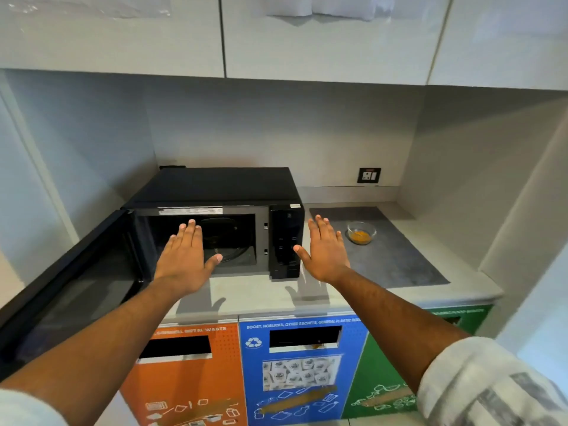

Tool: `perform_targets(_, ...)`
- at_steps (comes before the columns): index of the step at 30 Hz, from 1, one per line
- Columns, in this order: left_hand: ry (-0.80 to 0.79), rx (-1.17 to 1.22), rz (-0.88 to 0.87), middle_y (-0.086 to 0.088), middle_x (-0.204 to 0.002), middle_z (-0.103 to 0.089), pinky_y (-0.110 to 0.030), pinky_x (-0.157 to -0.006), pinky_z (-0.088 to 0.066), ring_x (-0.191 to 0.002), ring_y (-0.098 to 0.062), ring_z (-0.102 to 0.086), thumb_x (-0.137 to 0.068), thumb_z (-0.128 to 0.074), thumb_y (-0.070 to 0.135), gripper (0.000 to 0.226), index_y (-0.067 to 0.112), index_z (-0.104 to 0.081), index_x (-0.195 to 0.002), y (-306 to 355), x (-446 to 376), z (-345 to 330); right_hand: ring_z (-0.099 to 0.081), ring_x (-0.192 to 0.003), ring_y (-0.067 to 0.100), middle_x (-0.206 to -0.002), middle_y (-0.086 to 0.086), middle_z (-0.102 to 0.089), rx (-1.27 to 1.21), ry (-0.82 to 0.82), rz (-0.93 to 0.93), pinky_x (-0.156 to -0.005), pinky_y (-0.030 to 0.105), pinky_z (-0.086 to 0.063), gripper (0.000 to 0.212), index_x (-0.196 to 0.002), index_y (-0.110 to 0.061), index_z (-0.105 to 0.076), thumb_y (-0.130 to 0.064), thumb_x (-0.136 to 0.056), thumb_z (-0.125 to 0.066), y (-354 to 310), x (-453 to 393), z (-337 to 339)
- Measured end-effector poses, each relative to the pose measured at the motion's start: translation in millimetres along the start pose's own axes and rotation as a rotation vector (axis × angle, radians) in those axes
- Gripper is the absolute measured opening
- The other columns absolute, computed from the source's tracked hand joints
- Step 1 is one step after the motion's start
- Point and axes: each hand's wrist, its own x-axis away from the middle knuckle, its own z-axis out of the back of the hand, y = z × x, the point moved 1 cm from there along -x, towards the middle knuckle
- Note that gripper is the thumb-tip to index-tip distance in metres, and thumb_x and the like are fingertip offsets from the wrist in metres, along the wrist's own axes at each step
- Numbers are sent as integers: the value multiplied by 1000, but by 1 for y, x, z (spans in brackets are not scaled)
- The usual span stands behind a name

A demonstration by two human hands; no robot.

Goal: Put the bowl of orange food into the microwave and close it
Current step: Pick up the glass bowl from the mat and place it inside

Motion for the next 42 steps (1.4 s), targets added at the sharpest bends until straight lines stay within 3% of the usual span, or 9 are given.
perform_targets(6,-3,116,-79,-12,-168,-4,-41,-125,-12,-156,-28,-6,-94,-37,64,90,6,-10,-157,76,-10,-17,-8,-161,33,-173,12,-11,-36,-15,-46,-128,55,-17,86,-164,-16,-11,-67,-99,-34,45,15,1)
perform_targets(20,-121,242,-107,-4,-168,9,-40,-125,-2,-155,-23,9,-95,-38,62,88,12,-2,-158,245,-42,-78,-29,-154,34,-167,14,-29,-115,-42,-73,-124,55,-28,86,-160,-13,-20,-66,-96,-42,215,10,-6)
perform_targets(26,-170,323,-70,-3,-169,6,-39,-125,-2,-155,-23,8,-95,-35,64,87,15,-3,-159,295,-58,-111,-17,-159,32,-171,13,-22,-168,-99,-111,-127,51,-21,88,-162,-12,-18,-67,-97,-41,271,2,-28)
perform_targets(31,-164,385,-82,2,-169,5,-38,-124,-3,-155,-20,7,-94,-31,66,84,19,-5,-159,328,-85,-148,-22,-158,32,-169,13,-27,-298,-90,-201,-127,47,-25,81,-160,-9,-26,-59,-99,-45,298,-19,-50)
perform_targets(36,-163,511,-37,6,-169,-3,-31,-117,-3,-156,-18,-1,-97,-36,58,75,24,-12,-159,364,-124,-200,-36,-152,32,-165,13,-35,-522,-24,-336,-124,44,-31,61,-157,-8,-33,-42,-107,-41,321,-56,-85)
perform_targets(40,-198,739,72,5,-167,-17,-37,-122,-16,-155,-19,-13,-102,-39,43,59,26,-22,-157,392,-170,-245,-41,-148,29,-161,11,-41,-681,29,-451,-120,35,-29,53,-155,-12,-39,-38,-109,-35,348,-91,-119)
perform_targets(42,-185,866,132,1,-165,-27,-38,-122,-23,-152,-22,-26,-104,-39,37,53,23,-29,-154,400,-190,-260,-46,-144,28,-158,10,-47,-821,44,-540,-120,36,-31,52,-152,-15,-44,-41,-109,-35,361,-105,-134)
